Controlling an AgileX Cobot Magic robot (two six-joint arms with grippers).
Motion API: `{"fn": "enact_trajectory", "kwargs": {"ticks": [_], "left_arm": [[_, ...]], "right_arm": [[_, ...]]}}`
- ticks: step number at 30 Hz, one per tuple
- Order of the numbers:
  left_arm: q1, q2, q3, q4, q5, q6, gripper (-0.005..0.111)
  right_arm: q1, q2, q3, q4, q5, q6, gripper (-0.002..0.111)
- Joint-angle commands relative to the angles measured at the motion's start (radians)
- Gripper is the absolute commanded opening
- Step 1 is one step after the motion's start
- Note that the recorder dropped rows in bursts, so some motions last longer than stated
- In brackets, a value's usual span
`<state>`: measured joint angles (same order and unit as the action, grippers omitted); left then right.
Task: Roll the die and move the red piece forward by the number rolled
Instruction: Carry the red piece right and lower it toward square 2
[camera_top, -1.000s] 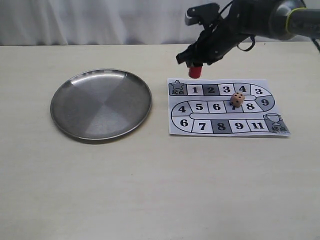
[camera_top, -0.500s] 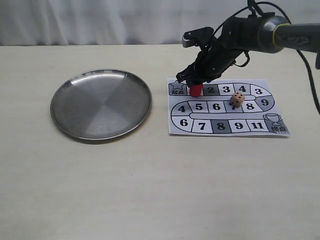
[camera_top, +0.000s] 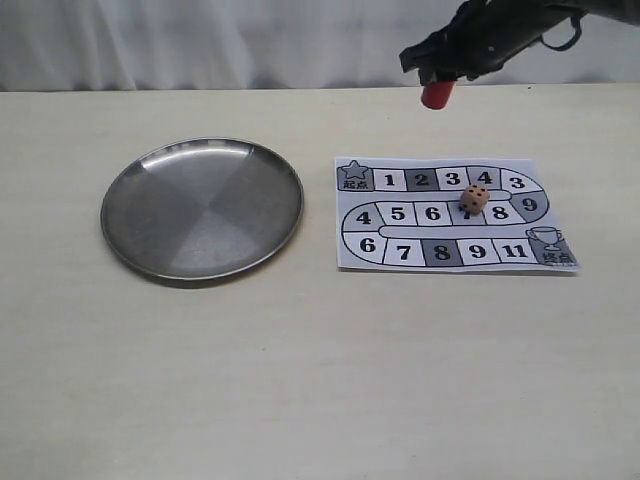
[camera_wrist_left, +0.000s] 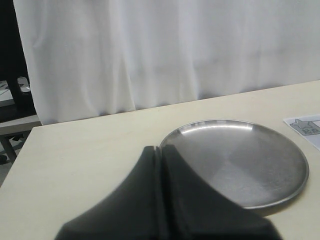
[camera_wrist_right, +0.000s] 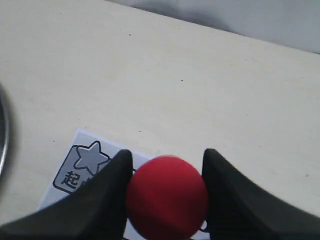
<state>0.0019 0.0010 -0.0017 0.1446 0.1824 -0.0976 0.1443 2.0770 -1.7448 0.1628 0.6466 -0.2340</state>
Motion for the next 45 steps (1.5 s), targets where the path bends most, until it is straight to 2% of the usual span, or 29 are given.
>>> {"fn": "enact_trajectory", "kwargs": {"ticks": [1, 9, 15, 24, 37, 45], "left_arm": [[-0.002, -0.001, 0.002, 0.0, -0.009, -0.001, 0.0], [-0.002, -0.001, 0.002, 0.0, -0.009, -0.001, 0.0], [-0.002, -0.001, 0.002, 0.0, -0.009, -0.001, 0.0], [-0.002, -0.001, 0.002, 0.0, -0.009, -0.001, 0.0], [-0.002, -0.001, 0.002, 0.0, -0.009, -0.001, 0.0], [-0.002, -0.001, 0.002, 0.0, -0.009, -0.001, 0.0]], "right_arm": [[-0.018, 0.059, 0.007, -0.006, 0.021, 0.011, 0.005], [-0.013, 0.216, 0.019, 0.029, 0.009, 0.008, 0.005], [-0.003, 0.236, 0.019, 0.06, 0.009, -0.035, 0.005], [-0.003, 0.219, 0.013, 0.058, 0.018, -0.035, 0.005], [-0.007, 0.002, 0.013, -0.025, -0.028, -0.033, 0.005], [-0.026, 0.057, 0.013, -0.095, -0.032, 0.039, 0.005]]}}
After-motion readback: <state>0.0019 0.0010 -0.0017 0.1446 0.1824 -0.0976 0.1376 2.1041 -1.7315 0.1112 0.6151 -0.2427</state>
